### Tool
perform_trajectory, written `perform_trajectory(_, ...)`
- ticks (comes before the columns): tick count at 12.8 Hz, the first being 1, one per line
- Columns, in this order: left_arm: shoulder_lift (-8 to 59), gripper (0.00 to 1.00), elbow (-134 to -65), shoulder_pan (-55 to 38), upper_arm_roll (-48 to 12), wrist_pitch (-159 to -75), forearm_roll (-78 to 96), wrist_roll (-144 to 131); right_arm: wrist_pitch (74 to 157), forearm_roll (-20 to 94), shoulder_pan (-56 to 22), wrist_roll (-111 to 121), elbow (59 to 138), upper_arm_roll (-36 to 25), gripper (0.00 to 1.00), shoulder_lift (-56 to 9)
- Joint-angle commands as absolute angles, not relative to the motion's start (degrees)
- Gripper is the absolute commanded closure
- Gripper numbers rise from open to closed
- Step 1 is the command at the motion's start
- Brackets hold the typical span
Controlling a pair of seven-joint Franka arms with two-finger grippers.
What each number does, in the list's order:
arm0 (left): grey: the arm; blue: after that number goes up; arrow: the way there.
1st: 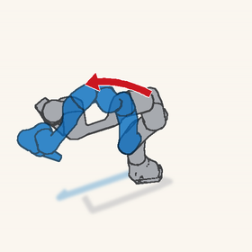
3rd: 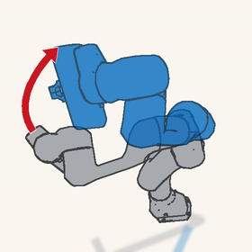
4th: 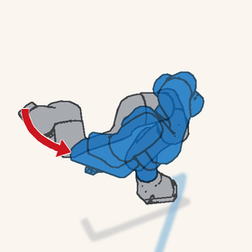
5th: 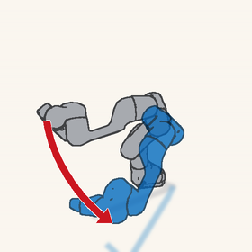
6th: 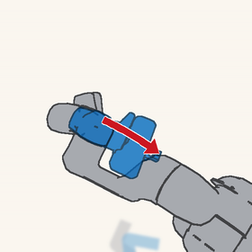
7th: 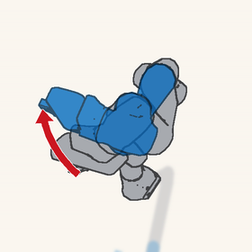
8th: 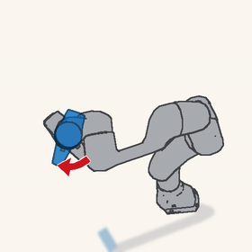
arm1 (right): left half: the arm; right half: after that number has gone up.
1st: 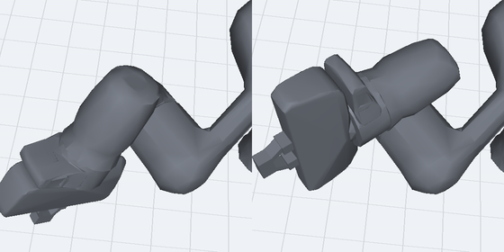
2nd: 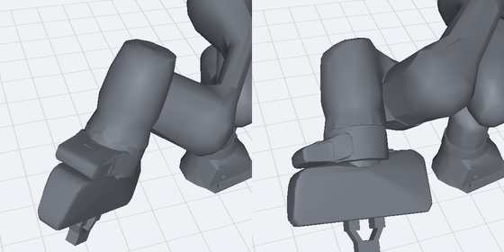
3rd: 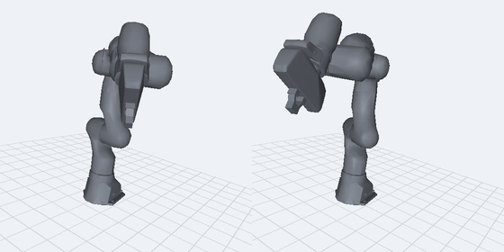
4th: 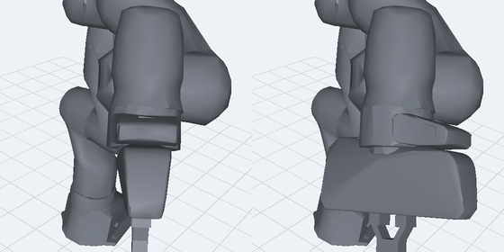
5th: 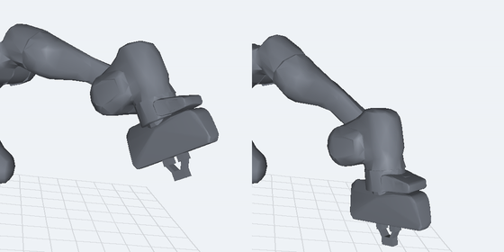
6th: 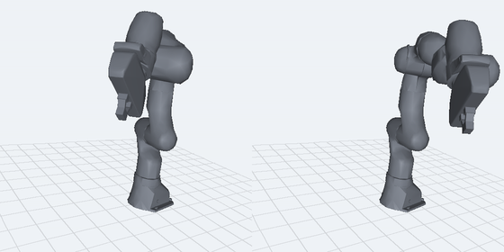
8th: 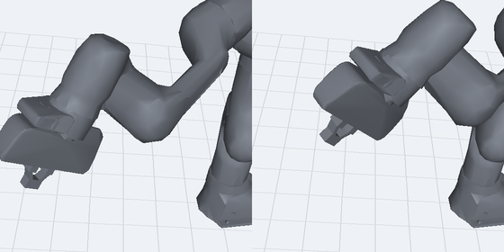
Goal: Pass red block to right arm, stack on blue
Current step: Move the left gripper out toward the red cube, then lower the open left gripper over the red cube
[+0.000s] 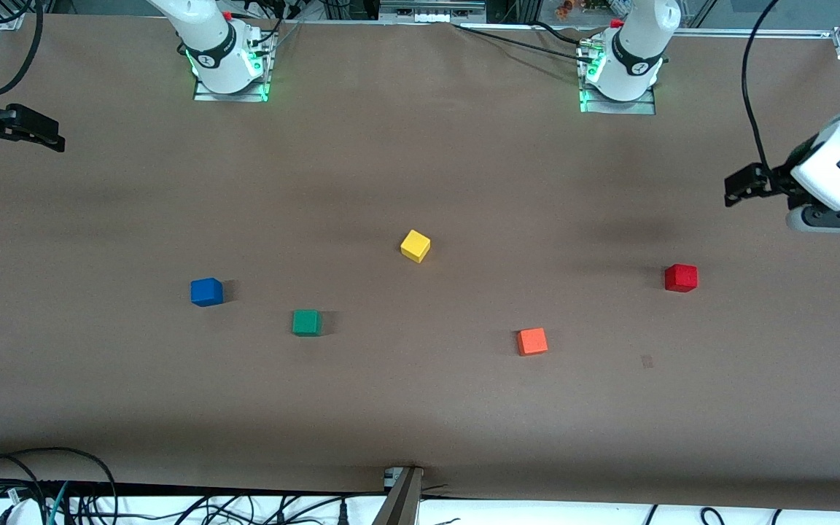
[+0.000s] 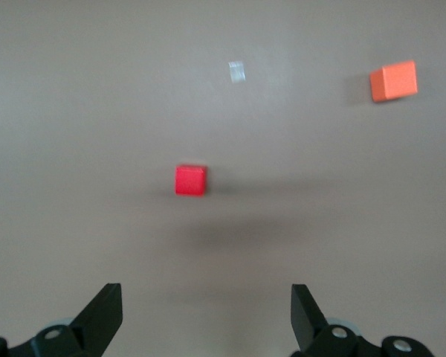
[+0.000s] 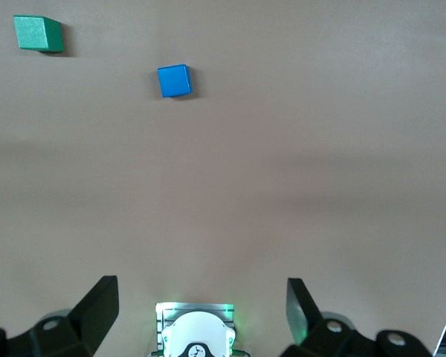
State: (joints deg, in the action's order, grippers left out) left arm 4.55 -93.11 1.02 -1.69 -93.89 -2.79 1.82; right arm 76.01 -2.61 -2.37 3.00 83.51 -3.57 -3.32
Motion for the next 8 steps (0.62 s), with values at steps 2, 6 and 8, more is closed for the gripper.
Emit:
perform_trajectory(2,5.9,0.00,-97.1,3.9,-1.9,-103.9,-4.2,6.4,75.6,-2.9,-1.9,3.4,82.4,-3.3,0.00,-3.7)
perform_trajectory(6,6.2,0.00,-109.5,6.7,-2.0,-113.4,-3.9,6.9,75.7,-2.9,-1.9,3.7,82.4,-3.3,0.00,-3.7)
perform_trajectory(8,8.2,0.00,-112.3,6.6,-2.0,-119.1,-3.9,6.9,75.7,-2.9,-1.8,3.8,82.4,-3.3,0.00,-4.1)
